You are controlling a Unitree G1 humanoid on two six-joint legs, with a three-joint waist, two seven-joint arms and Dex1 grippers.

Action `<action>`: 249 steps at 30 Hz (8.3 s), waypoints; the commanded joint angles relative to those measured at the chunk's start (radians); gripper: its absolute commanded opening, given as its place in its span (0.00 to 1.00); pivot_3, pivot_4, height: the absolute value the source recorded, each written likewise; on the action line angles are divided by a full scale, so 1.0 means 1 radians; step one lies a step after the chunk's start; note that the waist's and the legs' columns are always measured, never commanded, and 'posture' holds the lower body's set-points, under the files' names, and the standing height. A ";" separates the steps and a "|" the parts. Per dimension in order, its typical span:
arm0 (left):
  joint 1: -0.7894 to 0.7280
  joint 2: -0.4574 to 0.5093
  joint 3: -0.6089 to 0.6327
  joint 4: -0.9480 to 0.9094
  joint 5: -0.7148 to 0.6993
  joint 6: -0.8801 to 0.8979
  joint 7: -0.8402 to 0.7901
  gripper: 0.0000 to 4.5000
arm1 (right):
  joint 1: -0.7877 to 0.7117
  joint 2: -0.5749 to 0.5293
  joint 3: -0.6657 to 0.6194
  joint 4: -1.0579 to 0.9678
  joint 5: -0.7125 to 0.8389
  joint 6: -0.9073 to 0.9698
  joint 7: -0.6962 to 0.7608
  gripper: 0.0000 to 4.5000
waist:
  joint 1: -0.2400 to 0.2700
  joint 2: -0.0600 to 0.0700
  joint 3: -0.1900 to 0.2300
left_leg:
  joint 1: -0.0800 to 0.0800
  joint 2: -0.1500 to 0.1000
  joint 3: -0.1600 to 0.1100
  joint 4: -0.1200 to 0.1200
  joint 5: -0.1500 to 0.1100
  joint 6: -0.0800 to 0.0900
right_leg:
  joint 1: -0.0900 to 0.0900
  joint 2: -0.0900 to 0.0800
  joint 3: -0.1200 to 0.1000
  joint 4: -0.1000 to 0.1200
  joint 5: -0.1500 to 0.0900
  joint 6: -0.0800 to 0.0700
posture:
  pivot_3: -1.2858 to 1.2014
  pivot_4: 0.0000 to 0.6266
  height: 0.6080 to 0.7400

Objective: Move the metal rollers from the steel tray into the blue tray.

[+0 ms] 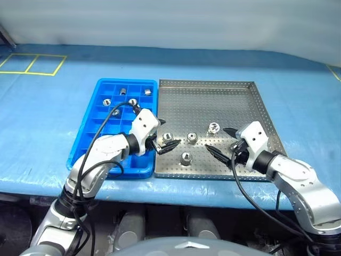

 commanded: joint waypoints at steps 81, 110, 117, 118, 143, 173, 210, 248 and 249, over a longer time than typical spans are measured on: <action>0.023 -0.100 0.247 -0.144 0.056 0.177 0.167 0.41 | -0.109 0.065 0.148 0.107 -0.053 -0.074 0.035 1.00 | -0.020 0.002 -0.002 | 0.003 0.001 -0.001 0.002 0.000 0.000 | 0.003 0.001 0.001 0.003 0.001 0.001 | 0.57 0.24 1.00; 0.048 -0.231 0.352 0.105 0.336 0.126 0.606 0.55 | -0.228 0.087 0.205 0.091 0.010 -0.083 0.097 1.00 | 0.087 0.000 -0.001 | 0.000 -0.001 -0.003 0.002 0.000 -0.001 | 0.002 0.000 -0.001 0.000 0.002 0.002 | 0.59 0.24 1.00; 0.018 -0.331 0.356 0.083 0.271 -0.086 0.573 0.81 | -0.209 0.081 0.188 0.075 0.009 -0.085 0.083 1.00 | 0.087 0.000 -0.001 | 0.000 -0.001 -0.002 0.002 0.001 -0.001 | 0.003 0.000 -0.001 0.000 0.002 0.001 | 0.58 0.24 1.00; 0.011 -0.346 0.352 0.086 0.254 -0.127 0.553 0.81 | -0.203 0.078 0.183 0.070 0.007 -0.082 0.078 1.00 | 0.087 0.000 -0.001 | 0.000 -0.001 -0.002 0.002 0.001 -0.001 | 0.003 0.000 -0.001 0.000 0.002 0.001 | 0.58 0.24 1.00; -0.317 -0.001 -0.318 0.378 0.423 -0.049 -0.096 0.81 | 0.028 0.068 0.115 -0.090 -0.062 -0.047 -0.088 1.00 | -0.015 0.001 -0.001 | 0.001 0.000 -0.001 0.002 0.001 -0.001 | 0.001 0.001 0.000 0.001 0.002 0.001 | 0.50 0.24 1.00; -0.262 0.105 -0.306 0.346 0.606 0.009 -0.175 0.81 | 0.015 0.144 0.168 -0.050 -0.114 -0.104 -0.104 1.00 | -0.054 0.002 -0.002 | 0.005 0.004 0.000 0.001 0.001 -0.001 | 0.000 0.005 0.002 0.008 0.000 -0.002 | 0.51 0.24 1.00; -0.059 -0.159 0.263 -0.185 0.215 0.399 0.090 0.41 | -0.124 0.186 0.239 0.078 -0.051 -0.180 0.058 1.00 | -0.021 0.000 -0.001 | 0.004 0.003 -0.002 0.002 0.001 -0.001 | 0.000 0.004 0.000 0.008 0.001 0.000 | 0.57 0.24 1.00; 0.190 -0.166 0.386 -0.372 0.336 0.481 0.474 0.41 | -0.331 0.235 0.393 0.230 0.074 -0.152 0.281 1.00 | 0.390 -0.003 0.000 | -0.003 0.004 -0.005 -0.001 -0.003 -0.010 | -0.004 0.004 -0.008 0.000 -0.002 -0.006 | 0.69 0.24 1.00; 0.186 -0.171 0.384 -0.370 0.331 0.463 0.471 0.41 | -0.330 0.234 0.393 0.228 0.073 -0.150 0.279 1.00 | 0.394 -0.003 0.000 | -0.003 0.005 -0.005 -0.001 -0.003 -0.010 | -0.004 0.004 -0.008 0.000 -0.002 -0.006 | 0.69 0.24 1.00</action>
